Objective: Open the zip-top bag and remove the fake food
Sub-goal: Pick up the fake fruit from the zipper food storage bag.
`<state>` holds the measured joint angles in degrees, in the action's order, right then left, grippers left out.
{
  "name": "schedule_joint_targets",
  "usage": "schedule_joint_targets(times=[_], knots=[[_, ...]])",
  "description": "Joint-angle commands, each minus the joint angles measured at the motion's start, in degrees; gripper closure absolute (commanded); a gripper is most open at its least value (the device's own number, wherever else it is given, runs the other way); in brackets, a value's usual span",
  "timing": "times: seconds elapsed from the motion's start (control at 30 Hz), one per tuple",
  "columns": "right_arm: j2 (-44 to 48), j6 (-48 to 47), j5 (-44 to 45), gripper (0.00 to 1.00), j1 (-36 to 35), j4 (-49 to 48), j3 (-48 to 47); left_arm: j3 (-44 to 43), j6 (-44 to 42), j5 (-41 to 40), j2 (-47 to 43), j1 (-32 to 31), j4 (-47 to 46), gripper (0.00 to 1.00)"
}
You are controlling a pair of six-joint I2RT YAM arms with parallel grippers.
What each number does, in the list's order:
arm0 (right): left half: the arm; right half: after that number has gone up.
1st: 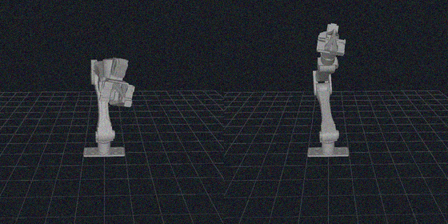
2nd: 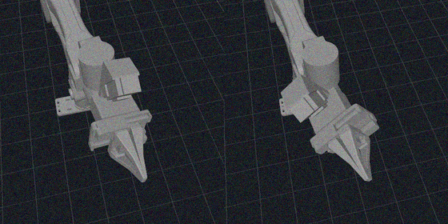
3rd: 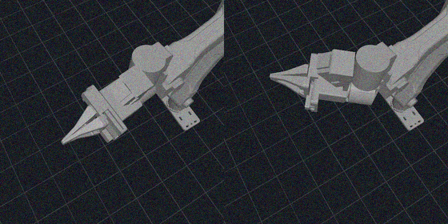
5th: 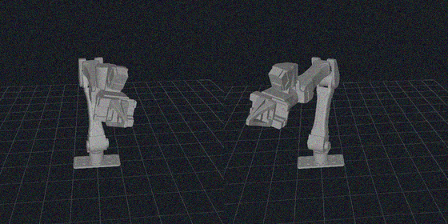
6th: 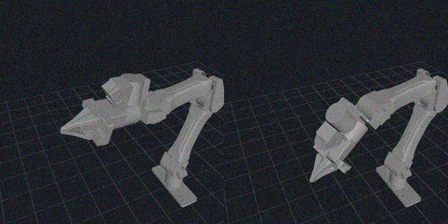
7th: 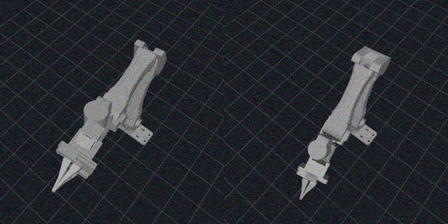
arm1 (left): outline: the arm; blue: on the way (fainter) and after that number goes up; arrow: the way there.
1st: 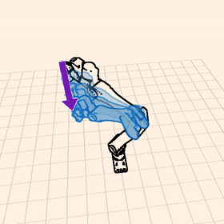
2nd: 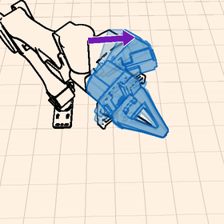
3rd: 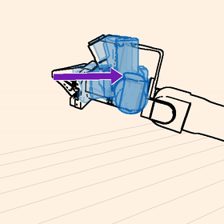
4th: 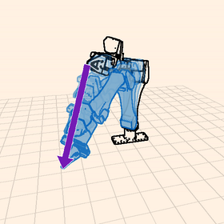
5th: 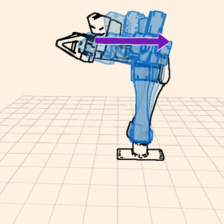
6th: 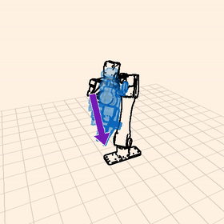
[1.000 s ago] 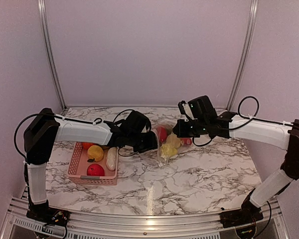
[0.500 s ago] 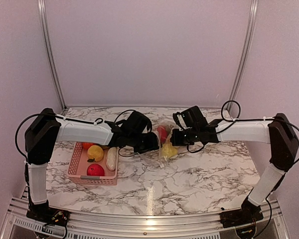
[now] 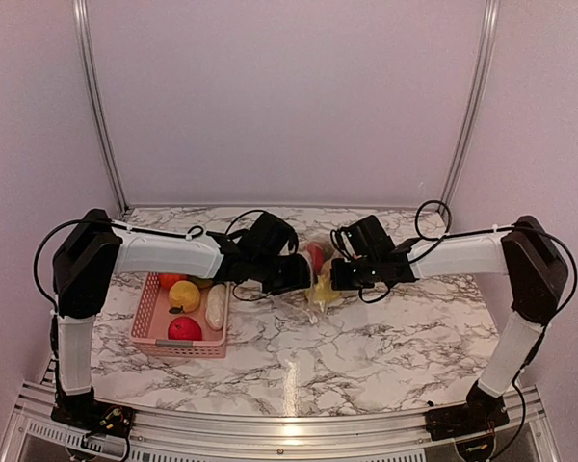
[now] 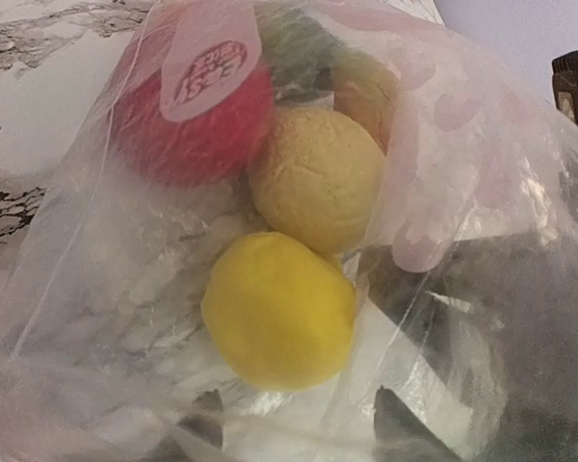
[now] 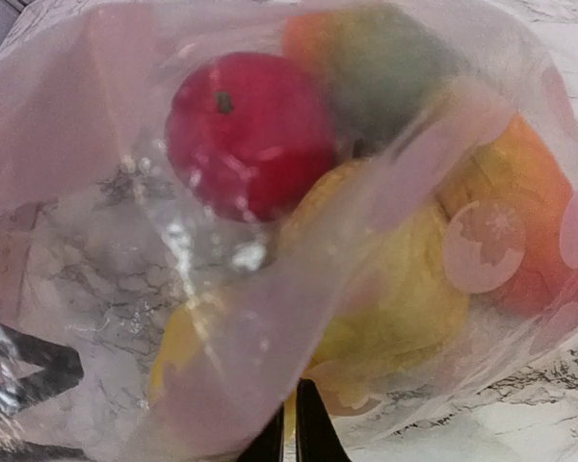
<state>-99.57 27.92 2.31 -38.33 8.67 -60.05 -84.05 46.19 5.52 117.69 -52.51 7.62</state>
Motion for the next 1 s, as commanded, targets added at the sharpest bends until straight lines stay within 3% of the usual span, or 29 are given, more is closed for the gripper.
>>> schedule_joint_targets(times=[0.0,0.3,0.53,0.7,0.83,0.97], knots=[[-2.1,0.0,0.4,0.94,0.7,-1.4,0.6,-3.4,-1.7,-0.4,2.9,-0.1,3.8,0.45],[-3.1,-1.4,-0.4,0.82,0.6,-2.0,0.8,-6.5,-3.5,-4.2,5.3,0.0,8.0,0.32],[-4.1,-2.5,-1.6,0.62,0.6,-2.1,0.4,-8.3,-3.8,-6.5,7.0,0.8,8.3,0.20],[-4.6,-3.6,-1.5,0.49,0.6,-0.9,-0.4,-9.7,-3.8,-6.2,8.1,1.5,8.4,0.18],[-4.7,-3.7,-1.4,0.51,0.6,-0.2,-0.5,-11.4,-4.2,-6.8,9.1,1.7,9.1,0.17],[-2.0,-3.1,-0.3,0.64,0.7,1.3,-0.1,-12.0,-4.1,-6.9,9.5,1.8,8.7,0.17]])
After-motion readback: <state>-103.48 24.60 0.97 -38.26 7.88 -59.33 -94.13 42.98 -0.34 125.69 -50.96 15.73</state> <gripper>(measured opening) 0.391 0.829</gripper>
